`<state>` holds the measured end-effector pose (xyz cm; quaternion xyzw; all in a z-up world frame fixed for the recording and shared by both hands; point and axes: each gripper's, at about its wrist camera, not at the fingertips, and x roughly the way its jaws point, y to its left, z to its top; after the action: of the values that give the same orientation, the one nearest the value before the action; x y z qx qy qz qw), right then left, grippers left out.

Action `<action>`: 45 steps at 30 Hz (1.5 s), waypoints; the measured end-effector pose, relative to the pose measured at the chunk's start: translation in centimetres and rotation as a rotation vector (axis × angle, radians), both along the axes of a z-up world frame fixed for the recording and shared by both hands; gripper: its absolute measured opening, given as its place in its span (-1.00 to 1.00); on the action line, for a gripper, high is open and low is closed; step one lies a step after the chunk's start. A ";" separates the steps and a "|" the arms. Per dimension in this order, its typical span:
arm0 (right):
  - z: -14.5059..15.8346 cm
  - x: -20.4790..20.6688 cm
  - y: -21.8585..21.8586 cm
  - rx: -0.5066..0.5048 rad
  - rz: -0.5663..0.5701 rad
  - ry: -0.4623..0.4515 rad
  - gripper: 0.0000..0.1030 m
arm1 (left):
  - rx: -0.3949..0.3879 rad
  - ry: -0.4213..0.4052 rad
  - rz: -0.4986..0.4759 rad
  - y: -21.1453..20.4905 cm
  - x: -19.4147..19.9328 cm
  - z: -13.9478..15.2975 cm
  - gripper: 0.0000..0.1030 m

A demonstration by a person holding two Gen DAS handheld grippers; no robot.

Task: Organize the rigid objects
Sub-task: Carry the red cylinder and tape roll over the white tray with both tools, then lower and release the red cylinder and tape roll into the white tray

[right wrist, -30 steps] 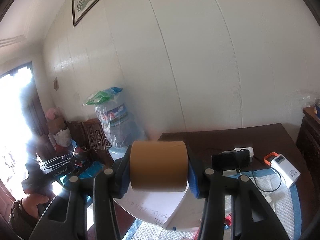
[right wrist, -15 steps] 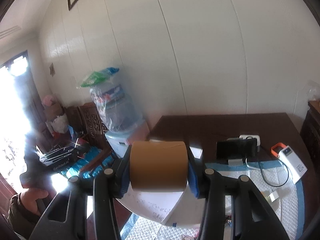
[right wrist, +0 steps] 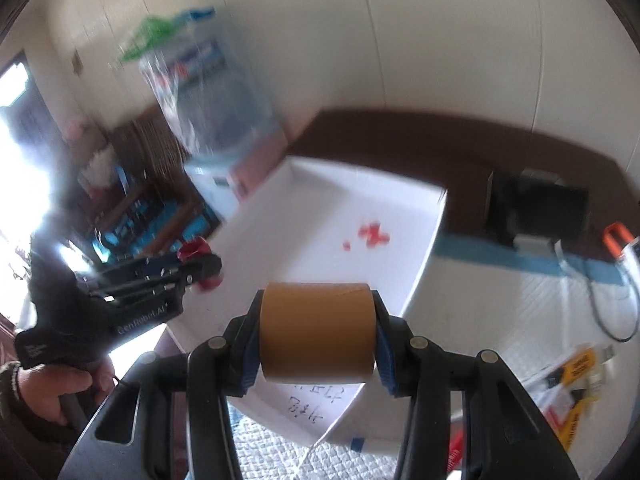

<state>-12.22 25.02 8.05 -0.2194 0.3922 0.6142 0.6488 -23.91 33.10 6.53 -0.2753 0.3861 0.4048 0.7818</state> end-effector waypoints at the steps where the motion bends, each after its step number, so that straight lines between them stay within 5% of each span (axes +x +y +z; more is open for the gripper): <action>1: -0.7 0.0 0.5 -0.019 0.002 0.000 -0.09 | -0.012 0.007 0.000 0.4 0.1 -0.5 -0.44; 13: -5.4 0.6 3.4 -0.136 -0.013 -0.012 -0.09 | -0.133 0.010 0.014 3.9 1.5 -5.1 -0.44; 14: -5.5 0.7 3.4 -0.139 -0.015 -0.016 -0.09 | -0.132 0.007 0.014 4.1 1.5 -5.1 -0.35; 16: -5.7 0.7 3.6 -0.142 -0.021 -0.027 -0.08 | -0.128 -0.004 0.018 4.4 1.5 -5.0 0.18; 17: -5.8 0.8 3.7 -0.144 -0.024 -0.028 -0.08 | -0.120 -0.009 0.023 4.5 1.5 -5.0 0.70; 18: -5.8 0.9 3.6 -0.143 -0.026 -0.027 -0.08 | -0.103 -0.023 0.029 4.4 1.2 -4.8 0.98; 20: -5.6 0.9 3.5 -0.129 -0.032 -0.037 0.00 | -0.084 -0.043 0.045 4.4 0.8 -4.5 1.00; 22: -5.4 0.8 3.4 -0.110 -0.032 -0.053 0.70 | -0.072 -0.049 0.076 4.5 0.2 -4.1 1.00; 25: -4.8 0.9 3.0 -0.059 -0.044 -0.054 0.98 | -0.038 -0.070 0.122 4.3 -1.0 -3.2 1.00; 33: -3.1 0.0 1.7 -0.010 -0.071 -0.142 1.00 | 0.037 -0.147 0.205 3.1 -4.1 0.1 1.00; 45: 1.2 -1.4 -1.5 0.087 -0.092 -0.152 1.00 | 0.124 -0.187 0.169 -1.9 -5.3 5.1 1.00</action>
<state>-13.59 23.51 9.24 -0.2186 0.3246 0.5816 0.7132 -29.25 31.25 11.64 -0.2944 0.2613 0.4652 0.7929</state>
